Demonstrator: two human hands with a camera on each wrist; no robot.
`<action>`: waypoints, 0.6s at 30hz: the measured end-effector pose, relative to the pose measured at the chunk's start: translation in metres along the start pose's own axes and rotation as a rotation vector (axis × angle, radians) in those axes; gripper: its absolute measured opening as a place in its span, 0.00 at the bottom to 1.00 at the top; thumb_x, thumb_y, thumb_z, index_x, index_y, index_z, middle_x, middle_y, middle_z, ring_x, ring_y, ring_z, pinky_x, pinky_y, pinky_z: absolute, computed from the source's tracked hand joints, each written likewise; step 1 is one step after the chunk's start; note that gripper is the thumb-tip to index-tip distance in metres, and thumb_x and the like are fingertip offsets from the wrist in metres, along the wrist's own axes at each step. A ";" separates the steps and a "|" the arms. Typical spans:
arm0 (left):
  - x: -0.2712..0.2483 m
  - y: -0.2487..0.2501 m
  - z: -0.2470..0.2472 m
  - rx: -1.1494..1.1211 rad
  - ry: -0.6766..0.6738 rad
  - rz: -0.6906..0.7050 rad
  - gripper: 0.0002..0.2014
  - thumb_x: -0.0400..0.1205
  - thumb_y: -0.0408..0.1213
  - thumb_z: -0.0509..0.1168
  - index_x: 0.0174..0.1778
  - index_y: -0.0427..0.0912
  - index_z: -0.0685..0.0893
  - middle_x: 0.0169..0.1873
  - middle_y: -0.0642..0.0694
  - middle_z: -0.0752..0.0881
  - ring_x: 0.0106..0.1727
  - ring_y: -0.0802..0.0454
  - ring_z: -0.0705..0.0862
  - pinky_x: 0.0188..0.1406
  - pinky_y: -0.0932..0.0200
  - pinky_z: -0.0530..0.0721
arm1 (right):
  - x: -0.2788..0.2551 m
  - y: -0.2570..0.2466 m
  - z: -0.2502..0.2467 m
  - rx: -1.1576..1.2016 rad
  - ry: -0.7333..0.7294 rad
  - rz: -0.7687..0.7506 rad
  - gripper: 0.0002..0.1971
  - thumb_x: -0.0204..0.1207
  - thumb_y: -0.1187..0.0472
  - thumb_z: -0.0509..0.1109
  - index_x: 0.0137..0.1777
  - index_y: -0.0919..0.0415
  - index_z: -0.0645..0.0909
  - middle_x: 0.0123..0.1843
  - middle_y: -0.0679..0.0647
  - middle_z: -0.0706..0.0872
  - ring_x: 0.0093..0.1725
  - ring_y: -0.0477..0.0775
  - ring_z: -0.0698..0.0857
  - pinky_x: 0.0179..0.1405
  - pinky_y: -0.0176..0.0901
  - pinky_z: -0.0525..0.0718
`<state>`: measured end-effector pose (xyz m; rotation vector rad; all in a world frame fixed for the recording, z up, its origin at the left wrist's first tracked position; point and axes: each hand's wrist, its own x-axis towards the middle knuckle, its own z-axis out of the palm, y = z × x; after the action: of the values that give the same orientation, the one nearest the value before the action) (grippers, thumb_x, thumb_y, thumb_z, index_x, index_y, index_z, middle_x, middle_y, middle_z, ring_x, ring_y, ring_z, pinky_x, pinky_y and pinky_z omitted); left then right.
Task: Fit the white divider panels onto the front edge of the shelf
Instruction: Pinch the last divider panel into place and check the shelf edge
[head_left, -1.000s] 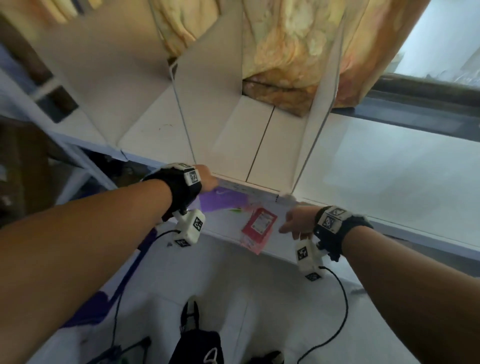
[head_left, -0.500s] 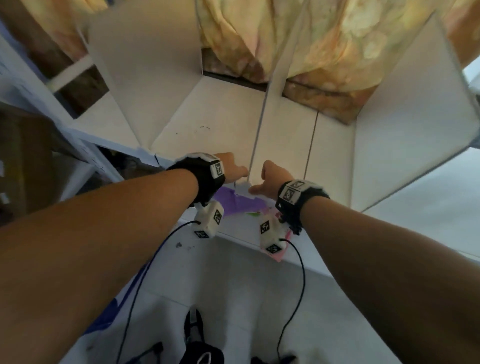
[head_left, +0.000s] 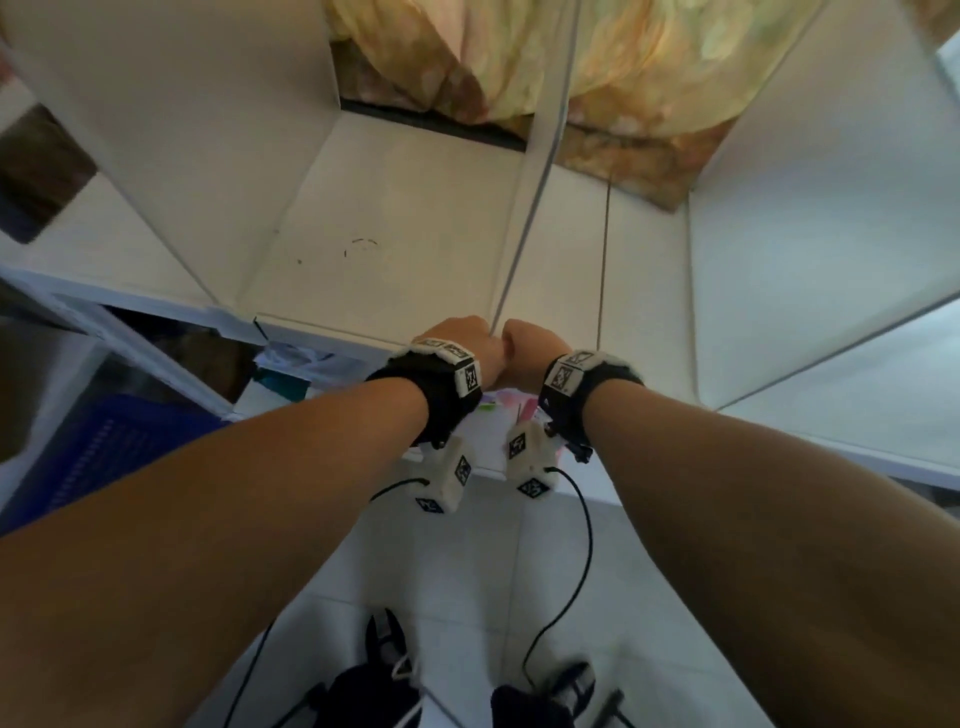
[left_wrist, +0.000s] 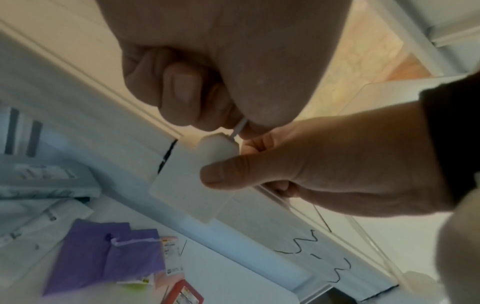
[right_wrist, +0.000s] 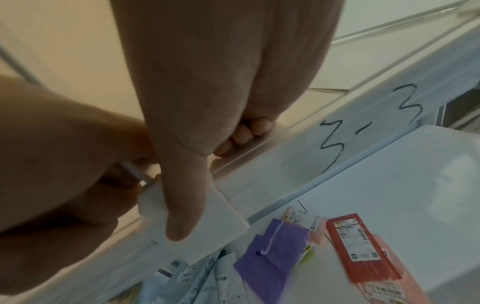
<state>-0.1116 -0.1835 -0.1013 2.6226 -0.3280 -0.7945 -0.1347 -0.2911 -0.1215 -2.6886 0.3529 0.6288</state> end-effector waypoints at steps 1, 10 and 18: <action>0.000 0.001 0.001 -0.022 -0.003 -0.007 0.22 0.82 0.49 0.54 0.61 0.37 0.79 0.62 0.34 0.82 0.57 0.37 0.82 0.50 0.51 0.75 | 0.000 0.001 0.001 0.007 0.002 -0.003 0.20 0.66 0.49 0.78 0.48 0.57 0.73 0.45 0.54 0.80 0.46 0.56 0.80 0.48 0.46 0.79; 0.003 0.004 -0.001 -0.033 -0.076 -0.043 0.21 0.80 0.47 0.57 0.61 0.36 0.80 0.58 0.33 0.84 0.49 0.39 0.80 0.51 0.49 0.79 | 0.004 0.006 0.005 0.099 -0.008 0.001 0.24 0.62 0.49 0.81 0.51 0.57 0.73 0.47 0.54 0.83 0.46 0.56 0.83 0.49 0.49 0.84; 0.004 0.002 0.001 0.025 -0.071 -0.028 0.19 0.82 0.46 0.56 0.60 0.36 0.80 0.54 0.36 0.83 0.47 0.40 0.79 0.51 0.50 0.79 | 0.007 0.010 0.008 0.124 0.014 -0.014 0.26 0.61 0.48 0.82 0.51 0.58 0.73 0.46 0.53 0.82 0.40 0.52 0.79 0.48 0.48 0.83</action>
<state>-0.1091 -0.1866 -0.1032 2.6322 -0.3230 -0.9001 -0.1351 -0.2984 -0.1348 -2.5764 0.3642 0.5654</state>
